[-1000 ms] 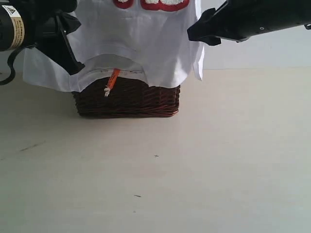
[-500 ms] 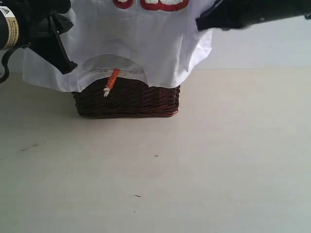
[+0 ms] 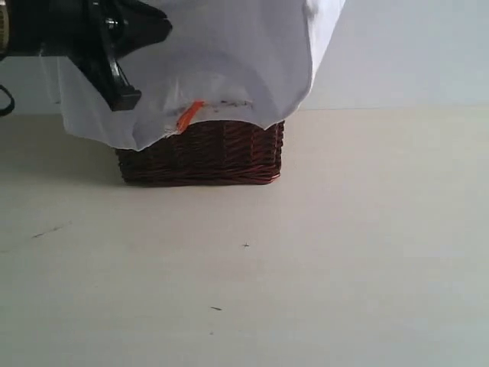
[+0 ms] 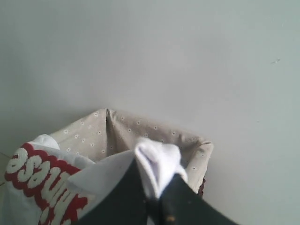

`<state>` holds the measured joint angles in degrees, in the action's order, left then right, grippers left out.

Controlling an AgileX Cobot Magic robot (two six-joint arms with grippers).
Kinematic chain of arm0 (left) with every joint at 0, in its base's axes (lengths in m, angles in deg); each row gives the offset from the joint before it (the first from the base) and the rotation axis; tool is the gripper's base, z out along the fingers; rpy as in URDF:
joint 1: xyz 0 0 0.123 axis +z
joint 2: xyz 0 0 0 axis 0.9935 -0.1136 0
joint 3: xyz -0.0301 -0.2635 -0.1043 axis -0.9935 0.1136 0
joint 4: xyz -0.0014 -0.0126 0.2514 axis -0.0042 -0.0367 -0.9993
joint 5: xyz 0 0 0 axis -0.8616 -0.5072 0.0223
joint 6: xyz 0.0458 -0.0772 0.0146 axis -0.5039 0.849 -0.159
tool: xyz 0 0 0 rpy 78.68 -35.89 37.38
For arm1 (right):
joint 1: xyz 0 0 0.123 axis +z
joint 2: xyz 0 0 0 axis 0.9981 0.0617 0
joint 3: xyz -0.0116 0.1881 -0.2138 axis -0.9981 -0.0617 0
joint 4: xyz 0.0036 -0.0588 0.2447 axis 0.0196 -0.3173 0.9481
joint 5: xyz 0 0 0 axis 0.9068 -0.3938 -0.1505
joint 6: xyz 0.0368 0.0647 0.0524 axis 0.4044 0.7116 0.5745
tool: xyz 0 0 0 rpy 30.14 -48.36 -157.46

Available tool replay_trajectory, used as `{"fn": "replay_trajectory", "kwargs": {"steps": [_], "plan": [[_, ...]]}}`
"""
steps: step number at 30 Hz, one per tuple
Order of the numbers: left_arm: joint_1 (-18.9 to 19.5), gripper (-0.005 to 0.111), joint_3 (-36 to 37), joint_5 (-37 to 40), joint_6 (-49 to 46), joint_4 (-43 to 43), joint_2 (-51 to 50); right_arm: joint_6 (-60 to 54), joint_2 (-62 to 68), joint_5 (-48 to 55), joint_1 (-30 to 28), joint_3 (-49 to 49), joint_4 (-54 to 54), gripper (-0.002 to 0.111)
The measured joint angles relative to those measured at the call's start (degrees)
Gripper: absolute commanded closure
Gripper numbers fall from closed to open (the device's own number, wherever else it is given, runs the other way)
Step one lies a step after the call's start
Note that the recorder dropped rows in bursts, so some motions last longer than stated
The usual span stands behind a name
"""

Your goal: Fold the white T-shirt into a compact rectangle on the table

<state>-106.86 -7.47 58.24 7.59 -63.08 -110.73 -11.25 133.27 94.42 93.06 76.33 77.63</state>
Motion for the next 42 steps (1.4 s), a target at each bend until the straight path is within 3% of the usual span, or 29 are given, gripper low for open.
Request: {"fn": "replay_trajectory", "kwargs": {"steps": [2, 4, 9, 12, 20, 24, 29, 34, 36, 40, 42], "plan": [[0.0, 0.041, 0.11, -3.79, -0.14, 0.0, -0.45, 2.12, 0.0, 1.03, 0.0, 0.37, -1.72, 0.108], [-0.89, 0.033, 0.52, -6.77, -0.51, 0.0, -1.21, 4.35, 0.0, 1.68, 0.0, 0.61, -4.24, 0.108], [-6.79, 0.034, 1.25, -7.93, -2.11, 0.03, -3.36, 8.32, -0.04, 2.86, 0.0, 0.61, -10.35, 0.108], [-11.49, 0.033, 1.25, -4.29, -5.67, 4.55, -4.99, 9.47, -0.04, 3.38, 0.0, 0.61, -11.66, 0.108], [-19.56, 0.029, 0.28, 2.11, -26.02, 26.69, -12.38, 9.69, -0.04, 4.88, 0.0, 0.61, -11.9, 0.108], [-22.5, 0.029, -3.8, 7.95, -43.32, 47.77, -17.09, 9.69, -0.04, 6.68, 0.0, 0.61, -12.13, 0.108], [-22.73, 0.03, -9.12, 9.93, -60.3, 72.58, -21.82, 9.69, -0.04, 7.87, 0.0, 0.61, -14.38, 0.108], [-22.73, 0.047, -11.59, 9.42, -70.71, 86.19, -24.39, 9.95, -0.04, 9.31, 0.0, 0.61, -16.42, 0.108], [-22.73, 0.062, -11.85, 8.35, -73.15, 88.08, -25.25, 10.11, -0.04, 9.31, 0.0, 0.61, -16.54, 0.108], [-22.84, 0.103, -11.97, 7.26, -76.55, 89.23, -26.38, 10.2, -0.04, 9.4, 0.0, 0.61, -16.62, 0.108], [-22.84, 0.107, -11.97, 7.26, -77.66, 89.23, -26.54, 10.2, -0.04, 9.4, 0.0, 0.61, -16.62, 0.108]]}}
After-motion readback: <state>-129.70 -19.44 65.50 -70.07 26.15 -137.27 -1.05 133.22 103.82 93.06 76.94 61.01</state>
